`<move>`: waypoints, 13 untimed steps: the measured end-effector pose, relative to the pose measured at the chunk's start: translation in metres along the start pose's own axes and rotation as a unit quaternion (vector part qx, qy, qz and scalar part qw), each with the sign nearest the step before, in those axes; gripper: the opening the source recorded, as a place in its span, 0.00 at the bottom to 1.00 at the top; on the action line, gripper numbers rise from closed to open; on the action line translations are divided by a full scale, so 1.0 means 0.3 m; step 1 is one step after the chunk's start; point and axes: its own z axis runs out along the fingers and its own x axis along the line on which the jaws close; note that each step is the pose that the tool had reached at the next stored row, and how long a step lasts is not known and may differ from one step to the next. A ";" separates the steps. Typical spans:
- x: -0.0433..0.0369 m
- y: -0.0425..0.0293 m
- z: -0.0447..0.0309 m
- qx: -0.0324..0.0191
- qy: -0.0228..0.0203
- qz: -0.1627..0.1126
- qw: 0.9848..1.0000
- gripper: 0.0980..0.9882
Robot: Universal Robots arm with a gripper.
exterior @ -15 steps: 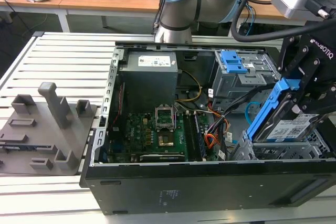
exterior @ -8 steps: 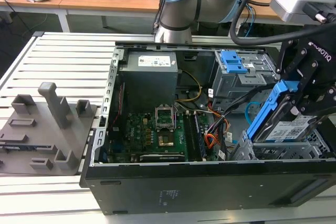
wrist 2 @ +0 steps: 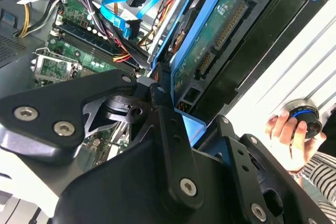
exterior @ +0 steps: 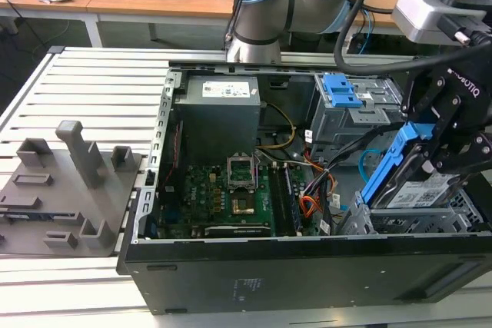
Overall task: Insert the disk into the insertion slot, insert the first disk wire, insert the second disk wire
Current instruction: 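Insert the disk into the insertion slot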
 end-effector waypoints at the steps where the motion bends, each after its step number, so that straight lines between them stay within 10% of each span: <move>1: 0.000 0.000 0.005 0.000 0.000 0.000 1.000 0.30; 13: 0.000 -0.001 0.026 0.000 0.000 0.000 1.000 0.39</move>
